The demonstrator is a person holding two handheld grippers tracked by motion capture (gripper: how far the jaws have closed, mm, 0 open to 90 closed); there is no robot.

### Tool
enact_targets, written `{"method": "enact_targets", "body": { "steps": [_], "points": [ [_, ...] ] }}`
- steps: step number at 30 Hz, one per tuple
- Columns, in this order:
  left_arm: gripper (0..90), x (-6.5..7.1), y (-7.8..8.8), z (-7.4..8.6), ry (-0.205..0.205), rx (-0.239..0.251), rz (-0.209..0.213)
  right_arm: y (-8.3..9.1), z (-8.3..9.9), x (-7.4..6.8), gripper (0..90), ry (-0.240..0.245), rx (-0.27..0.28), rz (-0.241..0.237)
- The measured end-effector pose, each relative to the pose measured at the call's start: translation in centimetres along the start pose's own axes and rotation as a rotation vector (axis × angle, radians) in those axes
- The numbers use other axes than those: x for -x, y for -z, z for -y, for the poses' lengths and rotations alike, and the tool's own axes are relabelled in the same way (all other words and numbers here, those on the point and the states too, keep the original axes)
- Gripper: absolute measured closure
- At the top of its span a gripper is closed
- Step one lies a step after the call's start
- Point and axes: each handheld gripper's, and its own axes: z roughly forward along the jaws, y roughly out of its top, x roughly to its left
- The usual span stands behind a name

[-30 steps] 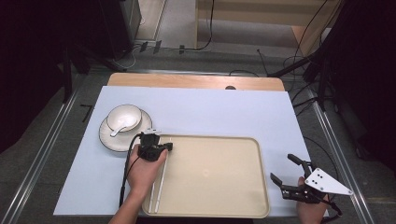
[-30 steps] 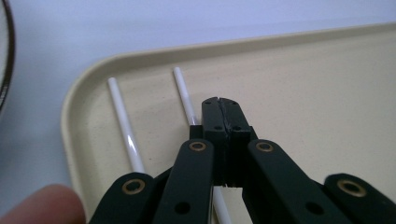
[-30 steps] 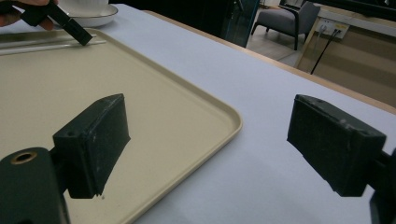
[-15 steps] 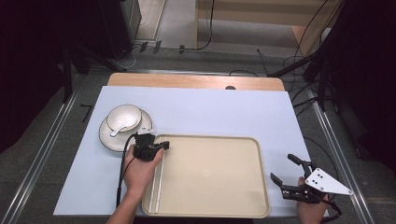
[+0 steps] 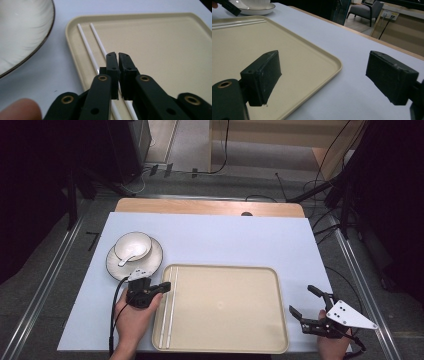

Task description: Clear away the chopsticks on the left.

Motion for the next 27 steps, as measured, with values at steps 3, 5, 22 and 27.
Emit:
{"method": "enact_targets", "body": {
  "steps": [3,5,22,27],
  "points": [
    [77.3,-0.6,1.1,0.3,-0.013,0.031,0.001,0.0,0.1,0.0,13.0,-0.007,0.002,0.003],
    [72.1,-0.8,1.4,0.3,-0.016,0.035,0.009,0.0,0.1,0.0,13.0,-0.006,0.003,0.003],
    [4.0,-2.8,4.1,0.4,-0.087,0.100,0.030,0.0,0.2,0.3,13.0,-0.003,-0.001,0.009],
    [0.0,-3.5,4.7,0.4,-0.091,0.124,0.009,0.2,0.2,0.4,13.0,-0.005,-0.001,0.013]
  ]
}}
